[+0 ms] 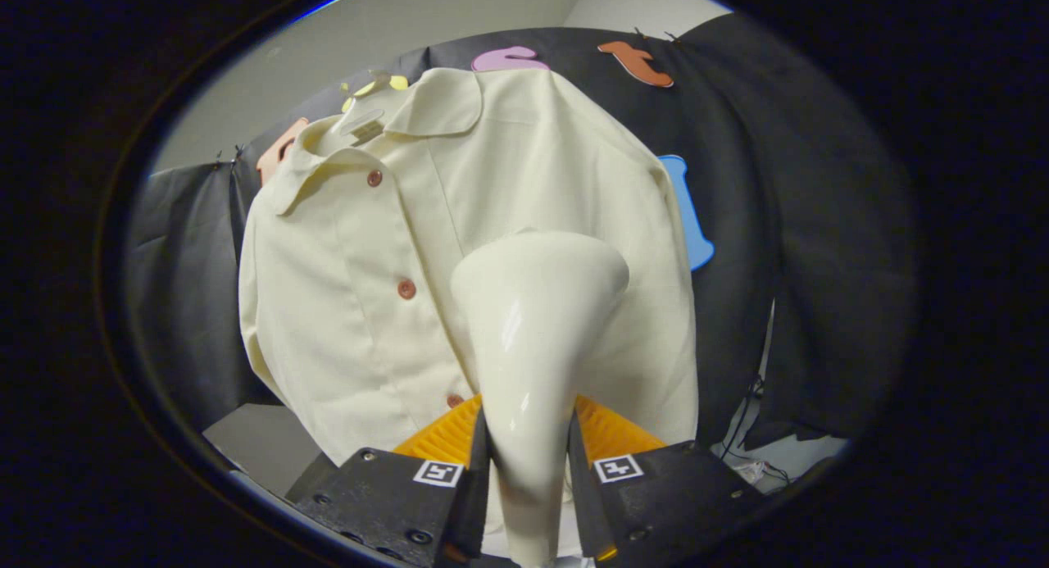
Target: Iron the clothes twice with a garment steamer, once on the left side and once on the right side.
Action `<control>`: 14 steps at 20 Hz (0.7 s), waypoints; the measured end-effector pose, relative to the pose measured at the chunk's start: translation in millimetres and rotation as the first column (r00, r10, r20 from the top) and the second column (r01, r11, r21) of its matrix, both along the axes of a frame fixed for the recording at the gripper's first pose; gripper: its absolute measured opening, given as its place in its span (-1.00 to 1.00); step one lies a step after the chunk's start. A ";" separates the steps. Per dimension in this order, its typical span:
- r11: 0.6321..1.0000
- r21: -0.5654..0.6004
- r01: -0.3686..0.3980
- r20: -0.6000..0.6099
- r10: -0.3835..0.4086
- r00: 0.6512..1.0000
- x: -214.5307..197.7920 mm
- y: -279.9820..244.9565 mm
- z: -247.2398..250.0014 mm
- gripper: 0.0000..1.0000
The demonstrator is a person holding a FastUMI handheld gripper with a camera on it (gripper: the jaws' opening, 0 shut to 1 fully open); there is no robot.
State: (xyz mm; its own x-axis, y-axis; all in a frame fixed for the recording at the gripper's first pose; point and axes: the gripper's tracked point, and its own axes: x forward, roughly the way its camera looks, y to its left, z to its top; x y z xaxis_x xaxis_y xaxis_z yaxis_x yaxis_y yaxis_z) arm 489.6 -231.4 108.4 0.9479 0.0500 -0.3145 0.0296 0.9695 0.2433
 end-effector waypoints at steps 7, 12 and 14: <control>0.999 0.020 -0.039 -0.094 0.040 0.995 -26.4 -1.9 -69.1 -0.13; 0.997 0.058 -0.053 -0.126 0.060 0.990 -39.8 -4.5 -106.5 -0.12; 0.996 0.081 -0.037 -0.120 0.046 0.992 -41.8 -8.9 -114.6 -0.12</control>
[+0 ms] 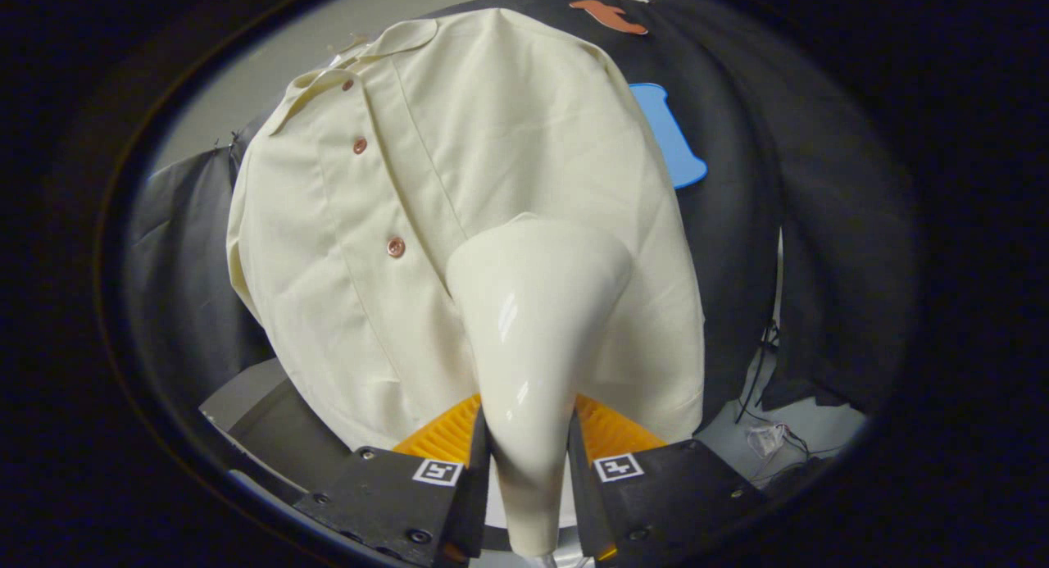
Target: Iron the clothes twice with a garment steamer, once on the left side and once on the right side.
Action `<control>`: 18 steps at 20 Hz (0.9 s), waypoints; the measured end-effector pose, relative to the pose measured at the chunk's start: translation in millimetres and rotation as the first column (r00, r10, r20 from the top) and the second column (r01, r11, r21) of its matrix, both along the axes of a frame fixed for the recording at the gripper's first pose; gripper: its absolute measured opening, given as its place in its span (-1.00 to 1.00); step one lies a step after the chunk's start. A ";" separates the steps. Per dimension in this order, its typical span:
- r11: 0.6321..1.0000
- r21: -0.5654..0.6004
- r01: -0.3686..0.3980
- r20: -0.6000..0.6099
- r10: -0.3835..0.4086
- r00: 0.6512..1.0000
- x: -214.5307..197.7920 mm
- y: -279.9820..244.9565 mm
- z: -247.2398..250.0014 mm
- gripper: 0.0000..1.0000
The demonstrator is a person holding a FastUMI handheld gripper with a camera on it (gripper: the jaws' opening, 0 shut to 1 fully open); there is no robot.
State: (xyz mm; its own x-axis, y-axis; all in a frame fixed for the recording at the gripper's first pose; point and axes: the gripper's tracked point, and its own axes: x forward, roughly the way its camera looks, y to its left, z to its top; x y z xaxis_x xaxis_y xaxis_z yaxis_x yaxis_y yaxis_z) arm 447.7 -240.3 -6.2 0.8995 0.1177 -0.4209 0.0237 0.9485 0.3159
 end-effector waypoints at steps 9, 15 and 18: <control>0.997 0.023 0.067 -0.134 -0.063 0.989 -47.7 -40.4 -90.6 -0.12; 0.992 0.049 0.117 -0.191 -0.106 0.976 -70.6 -54.4 -129.8 -0.12; 0.993 0.052 0.109 -0.190 -0.098 0.977 -76.3 -50.6 -135.2 -0.12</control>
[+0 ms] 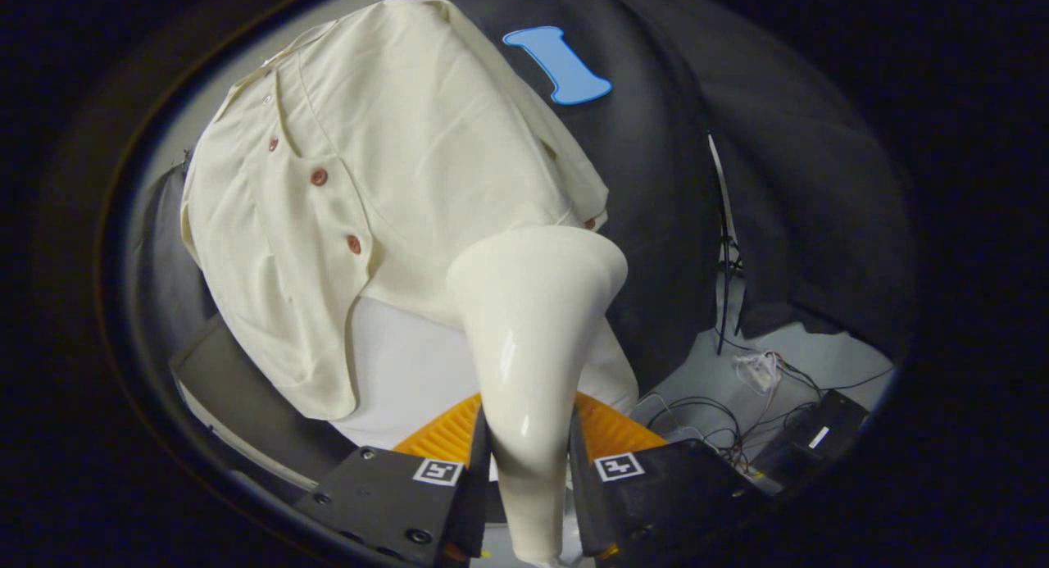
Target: Iron the clothes twice with a garment steamer, once on the left side and once on the right side.
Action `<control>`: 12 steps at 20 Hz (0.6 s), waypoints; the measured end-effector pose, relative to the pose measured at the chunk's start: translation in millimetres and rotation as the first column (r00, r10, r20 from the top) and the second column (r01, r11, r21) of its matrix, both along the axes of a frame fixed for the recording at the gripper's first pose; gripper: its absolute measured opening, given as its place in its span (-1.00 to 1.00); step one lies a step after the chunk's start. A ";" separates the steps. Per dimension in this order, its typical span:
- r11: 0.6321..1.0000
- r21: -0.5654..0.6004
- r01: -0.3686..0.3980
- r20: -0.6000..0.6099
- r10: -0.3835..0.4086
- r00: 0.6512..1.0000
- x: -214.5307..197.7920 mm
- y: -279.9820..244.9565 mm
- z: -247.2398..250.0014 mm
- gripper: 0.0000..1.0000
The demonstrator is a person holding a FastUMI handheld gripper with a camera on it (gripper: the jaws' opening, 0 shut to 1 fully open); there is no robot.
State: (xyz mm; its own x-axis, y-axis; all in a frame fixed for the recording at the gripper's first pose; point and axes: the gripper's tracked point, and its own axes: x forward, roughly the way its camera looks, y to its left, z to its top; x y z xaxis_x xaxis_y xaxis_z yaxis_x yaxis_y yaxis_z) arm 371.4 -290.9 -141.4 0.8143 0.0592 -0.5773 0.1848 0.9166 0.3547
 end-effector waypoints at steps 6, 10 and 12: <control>1.000 0.013 -0.020 0.036 0.020 0.999 -17.6 16.6 29.9 -0.12; 0.999 -0.007 -0.032 0.099 0.032 0.995 -44.4 35.3 79.9 -0.12; 0.999 -0.014 -0.029 0.127 0.031 0.991 -57.8 44.7 101.6 -0.12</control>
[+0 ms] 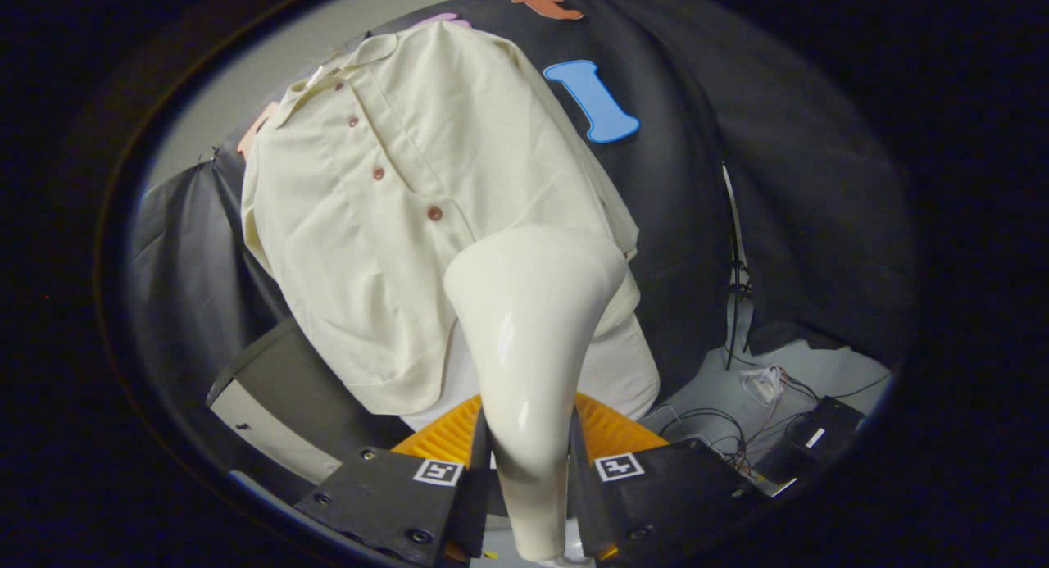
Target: Iron the clothes twice with a garment steamer, once on the left side and once on the right side.
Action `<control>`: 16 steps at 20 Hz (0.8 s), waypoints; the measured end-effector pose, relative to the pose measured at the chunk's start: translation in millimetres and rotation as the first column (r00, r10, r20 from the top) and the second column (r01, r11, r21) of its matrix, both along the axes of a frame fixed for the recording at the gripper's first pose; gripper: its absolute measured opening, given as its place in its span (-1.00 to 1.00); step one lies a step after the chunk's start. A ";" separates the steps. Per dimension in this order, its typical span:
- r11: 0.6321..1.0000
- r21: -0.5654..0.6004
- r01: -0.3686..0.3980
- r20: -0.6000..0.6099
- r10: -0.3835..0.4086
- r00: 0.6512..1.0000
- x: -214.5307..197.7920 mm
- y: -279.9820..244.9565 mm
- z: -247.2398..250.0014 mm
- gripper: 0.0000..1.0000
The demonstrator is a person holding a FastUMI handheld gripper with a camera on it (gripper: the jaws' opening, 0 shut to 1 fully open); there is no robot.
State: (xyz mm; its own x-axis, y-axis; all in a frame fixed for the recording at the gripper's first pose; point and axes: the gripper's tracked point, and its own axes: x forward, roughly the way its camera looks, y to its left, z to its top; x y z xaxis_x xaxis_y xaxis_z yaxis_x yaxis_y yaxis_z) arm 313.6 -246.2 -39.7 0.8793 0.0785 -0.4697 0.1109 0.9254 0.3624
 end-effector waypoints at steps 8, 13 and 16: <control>0.995 -0.082 -0.051 0.114 0.060 0.992 -60.9 59.5 92.6 -0.12; 0.985 -0.163 -0.056 0.207 0.089 0.974 -81.0 103.0 155.0 -0.13; 0.979 -0.187 -0.080 0.271 0.130 0.954 -91.5 138.8 196.4 -0.13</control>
